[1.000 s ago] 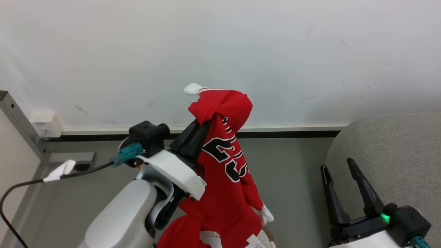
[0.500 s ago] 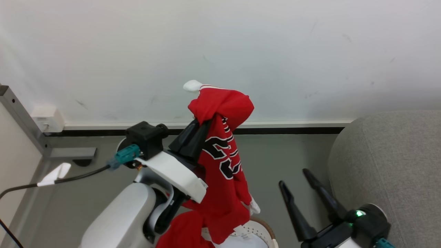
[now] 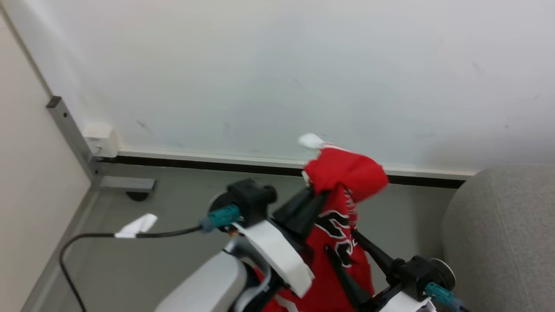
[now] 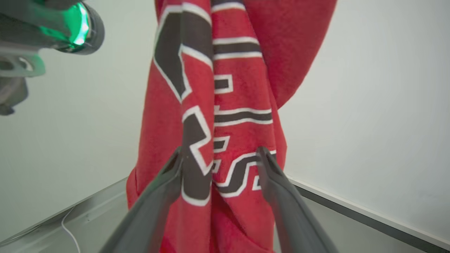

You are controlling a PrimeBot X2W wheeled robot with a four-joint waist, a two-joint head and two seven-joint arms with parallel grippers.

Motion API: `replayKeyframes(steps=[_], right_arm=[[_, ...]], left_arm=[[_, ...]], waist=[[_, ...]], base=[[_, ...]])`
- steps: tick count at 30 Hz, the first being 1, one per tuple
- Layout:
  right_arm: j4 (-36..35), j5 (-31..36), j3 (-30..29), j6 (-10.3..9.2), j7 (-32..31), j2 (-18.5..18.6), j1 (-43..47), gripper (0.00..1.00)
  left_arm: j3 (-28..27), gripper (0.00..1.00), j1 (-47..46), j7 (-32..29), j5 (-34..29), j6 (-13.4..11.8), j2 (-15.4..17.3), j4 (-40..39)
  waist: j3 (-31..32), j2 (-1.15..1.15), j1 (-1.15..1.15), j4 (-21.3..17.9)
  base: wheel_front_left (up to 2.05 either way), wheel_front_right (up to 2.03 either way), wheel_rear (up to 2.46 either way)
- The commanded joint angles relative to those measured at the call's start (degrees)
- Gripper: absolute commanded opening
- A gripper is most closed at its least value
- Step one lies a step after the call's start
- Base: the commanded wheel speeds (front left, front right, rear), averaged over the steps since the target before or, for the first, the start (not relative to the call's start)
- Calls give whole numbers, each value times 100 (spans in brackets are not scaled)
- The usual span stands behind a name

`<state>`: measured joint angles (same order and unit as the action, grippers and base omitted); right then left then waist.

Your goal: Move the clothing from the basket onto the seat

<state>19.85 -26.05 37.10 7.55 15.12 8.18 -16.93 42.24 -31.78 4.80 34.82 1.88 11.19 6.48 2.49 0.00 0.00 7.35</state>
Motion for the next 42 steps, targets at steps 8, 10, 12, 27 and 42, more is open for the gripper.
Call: replayKeyframes(steps=[8, 10, 12, 27, 42], right_arm=[[995, -159, 143, -12, -21, -177, -307, 100], [1131, -200, 81, -12, -3, -203, -358, 0], [1202, -234, 60, -12, 6, -237, -380, 0], [790, -278, -122, -12, 10, -210, -153, 0], [260, -420, -728, -12, 10, -107, 19, 0]], left_arm=[[523, 0, 171, -195, -36, 140, -309, -243], [563, 0, 188, -210, -14, 148, -328, -261], [556, 0, 191, -218, 6, 125, -318, -269], [275, 0, 238, -53, 94, -83, -76, -99], [197, 100, 459, 62, 215, -181, 56, -38]], waist=[[169, 0, 0, 512], [186, 0, 0, 564], [197, 0, 0, 599], [158, 0, 0, 401], [79, 0, 0, 19]], base=[[0, 0, 0], [0, 0, 0], [0, 0, 0], [0, 0, 0], [0, 0, 0]])
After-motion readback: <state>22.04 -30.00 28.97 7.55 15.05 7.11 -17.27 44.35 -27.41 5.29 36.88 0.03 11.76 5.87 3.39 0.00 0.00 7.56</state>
